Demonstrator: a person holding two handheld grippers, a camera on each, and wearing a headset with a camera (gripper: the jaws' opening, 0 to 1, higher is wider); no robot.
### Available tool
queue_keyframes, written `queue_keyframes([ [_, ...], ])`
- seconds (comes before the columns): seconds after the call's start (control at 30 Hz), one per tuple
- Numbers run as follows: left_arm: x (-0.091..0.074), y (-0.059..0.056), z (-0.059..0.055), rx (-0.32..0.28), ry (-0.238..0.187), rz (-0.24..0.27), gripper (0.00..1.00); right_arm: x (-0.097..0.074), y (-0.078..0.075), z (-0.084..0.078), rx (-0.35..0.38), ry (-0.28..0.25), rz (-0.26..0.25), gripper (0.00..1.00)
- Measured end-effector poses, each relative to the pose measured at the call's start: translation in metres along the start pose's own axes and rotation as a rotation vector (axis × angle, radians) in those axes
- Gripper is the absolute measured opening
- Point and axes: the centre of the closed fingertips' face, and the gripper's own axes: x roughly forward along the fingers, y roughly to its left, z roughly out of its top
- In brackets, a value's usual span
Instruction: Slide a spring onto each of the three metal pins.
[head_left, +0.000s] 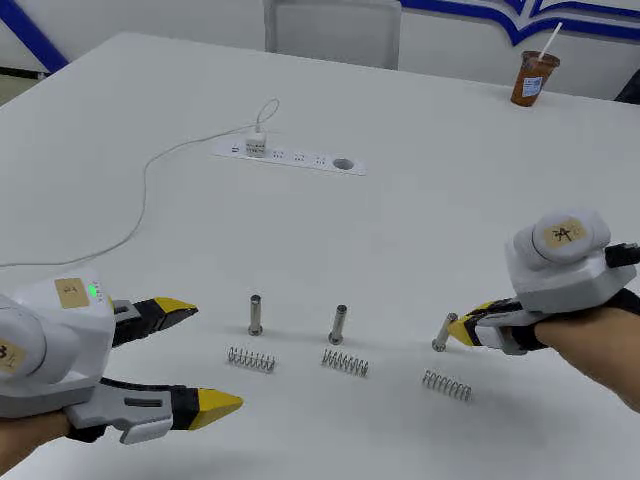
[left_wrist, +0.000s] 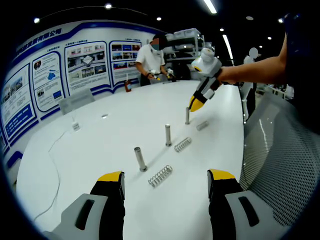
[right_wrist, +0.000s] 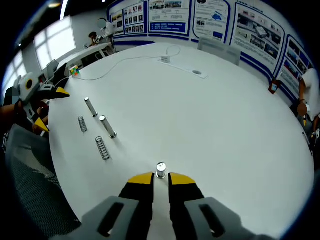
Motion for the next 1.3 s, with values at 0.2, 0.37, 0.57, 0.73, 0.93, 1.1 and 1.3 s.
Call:
queue_keyframes([
  [0.2,0.0,-0.001,0.0,0.003,0.0,-0.004,0.69,-0.008,0.006,-0.01,-0.028,0.024,0.021,0.13],
  [0.37,0.001,-0.002,-0.001,0.002,0.001,-0.006,0.69,-0.01,0.019,-0.019,-0.086,0.054,0.08,0.13],
  [0.57,0.001,-0.003,-0.001,-0.001,0.0,-0.008,0.69,-0.002,0.042,-0.025,-0.194,0.112,0.17,0.13],
  [0.73,-0.001,-0.003,-0.003,-0.003,0.004,-0.005,0.69,0.007,0.049,-0.026,-0.268,0.152,0.19,0.14],
  [0.93,-0.002,-0.003,-0.005,-0.009,0.006,0.001,0.69,0.017,0.051,-0.028,-0.349,0.202,0.195,0.14],
  [1.1,-0.002,-0.004,-0.006,-0.013,0.007,0.002,0.68,0.024,0.053,-0.035,-0.403,0.264,0.208,0.14],
  [1.3,-0.002,-0.005,-0.007,-0.018,0.01,0.004,0.68,0.03,0.054,-0.038,-0.457,0.298,0.219,0.14],
])
